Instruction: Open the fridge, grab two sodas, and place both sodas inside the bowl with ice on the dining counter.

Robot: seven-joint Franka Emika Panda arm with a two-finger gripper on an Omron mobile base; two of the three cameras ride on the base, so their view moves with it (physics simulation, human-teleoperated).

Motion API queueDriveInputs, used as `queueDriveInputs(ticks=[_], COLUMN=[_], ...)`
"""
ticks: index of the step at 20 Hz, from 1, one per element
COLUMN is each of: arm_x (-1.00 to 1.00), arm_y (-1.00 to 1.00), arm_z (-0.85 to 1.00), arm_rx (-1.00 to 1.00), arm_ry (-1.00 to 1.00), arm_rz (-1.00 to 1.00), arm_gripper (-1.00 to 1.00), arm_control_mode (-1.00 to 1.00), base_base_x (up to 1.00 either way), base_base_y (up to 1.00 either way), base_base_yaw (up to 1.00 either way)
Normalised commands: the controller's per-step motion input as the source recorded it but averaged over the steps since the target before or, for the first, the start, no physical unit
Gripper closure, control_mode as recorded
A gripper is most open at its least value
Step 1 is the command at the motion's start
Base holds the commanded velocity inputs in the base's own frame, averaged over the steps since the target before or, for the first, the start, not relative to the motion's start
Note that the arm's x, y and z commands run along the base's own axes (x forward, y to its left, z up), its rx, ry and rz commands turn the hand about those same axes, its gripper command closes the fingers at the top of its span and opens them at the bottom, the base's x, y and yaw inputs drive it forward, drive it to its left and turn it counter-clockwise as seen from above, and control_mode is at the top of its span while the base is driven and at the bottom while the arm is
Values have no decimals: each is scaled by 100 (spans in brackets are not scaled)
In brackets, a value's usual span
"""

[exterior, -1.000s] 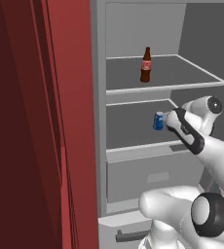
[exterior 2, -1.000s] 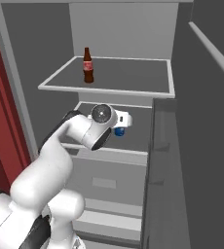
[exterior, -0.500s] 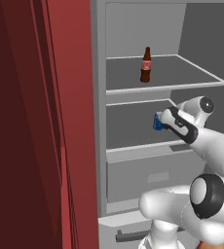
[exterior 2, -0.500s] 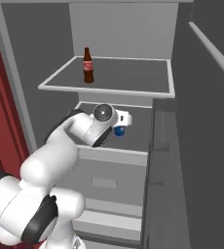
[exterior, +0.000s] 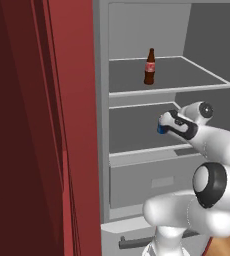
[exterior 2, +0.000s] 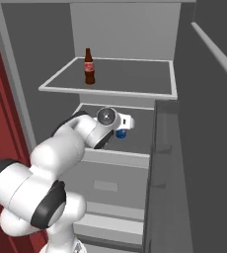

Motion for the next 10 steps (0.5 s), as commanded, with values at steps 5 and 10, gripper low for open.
queueDriveInputs(ticks=[5, 10], arm_x=[24, 26], arm_y=[0, 0], arm_z=[-19, -15], arm_rx=[0, 0], arm_ry=[0, 0], arm_rz=[0, 0], arm_gripper=[-100, -100], arm_control_mode=[-100, -100], base_base_x=[0, 0], base_base_y=[0, 0], base_base_yaw=[0, 0])
